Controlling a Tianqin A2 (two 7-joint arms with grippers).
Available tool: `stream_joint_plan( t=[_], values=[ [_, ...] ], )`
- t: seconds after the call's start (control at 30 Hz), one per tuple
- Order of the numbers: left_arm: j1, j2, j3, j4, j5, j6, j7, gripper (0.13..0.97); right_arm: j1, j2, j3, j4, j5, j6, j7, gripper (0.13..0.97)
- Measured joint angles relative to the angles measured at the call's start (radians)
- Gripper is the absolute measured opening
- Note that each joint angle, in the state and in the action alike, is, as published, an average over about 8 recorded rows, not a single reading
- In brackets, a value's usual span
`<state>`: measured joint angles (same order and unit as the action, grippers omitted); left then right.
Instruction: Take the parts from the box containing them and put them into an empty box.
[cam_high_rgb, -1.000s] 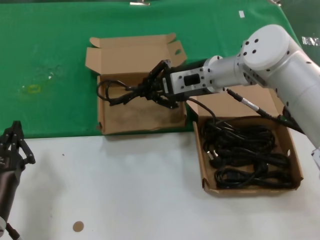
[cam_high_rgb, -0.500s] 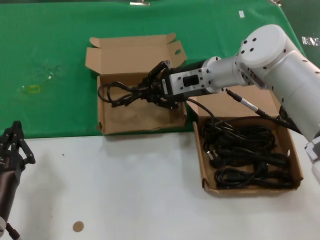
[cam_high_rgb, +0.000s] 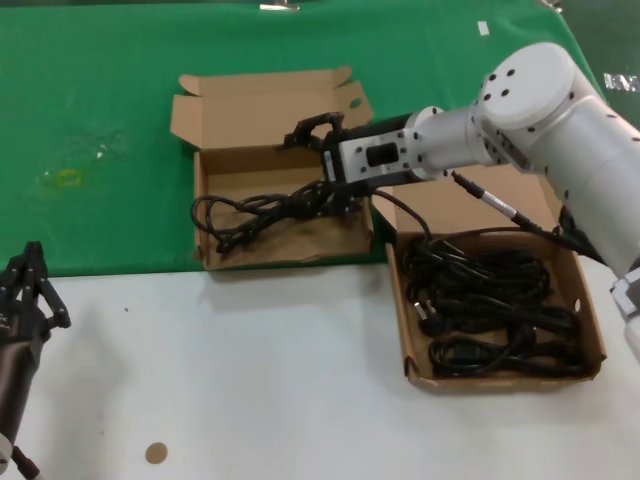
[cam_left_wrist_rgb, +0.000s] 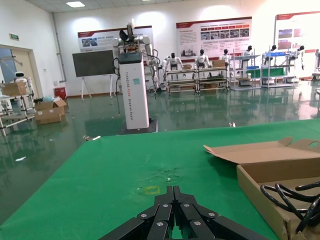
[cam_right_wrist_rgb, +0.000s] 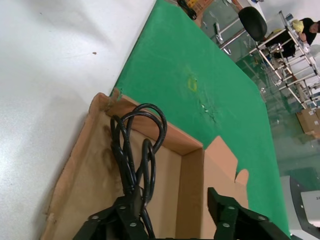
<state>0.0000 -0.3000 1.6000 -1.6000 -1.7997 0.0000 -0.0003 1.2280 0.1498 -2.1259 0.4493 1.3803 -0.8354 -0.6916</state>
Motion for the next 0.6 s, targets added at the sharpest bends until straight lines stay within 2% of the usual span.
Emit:
stream_joint_plan(
  t=[0.27,0.3,0.57,0.6],
  values=[
    [0.0,0.0,0.0,0.0,0.0,0.0,0.0,0.152,-0.025,0.038,-0.008,0.098,-0.014,-0.011,0.063,0.524],
    [0.0,0.0,0.0,0.0,0.0,0.0,0.0,0.152,-0.03,0.045,-0.009,0.114,-0.016,-0.013,0.073,0.524],
    [0.0,0.0,0.0,0.0,0.0,0.0,0.0,0.152,-0.075,0.101,-0.017,0.265,-0.032,-0.028,0.166,0.733],
    [0.0,0.0,0.0,0.0,0.0,0.0,0.0,0.152,-0.079,0.107,-0.017,0.281,-0.033,-0.03,0.176,0.733]
  ],
)
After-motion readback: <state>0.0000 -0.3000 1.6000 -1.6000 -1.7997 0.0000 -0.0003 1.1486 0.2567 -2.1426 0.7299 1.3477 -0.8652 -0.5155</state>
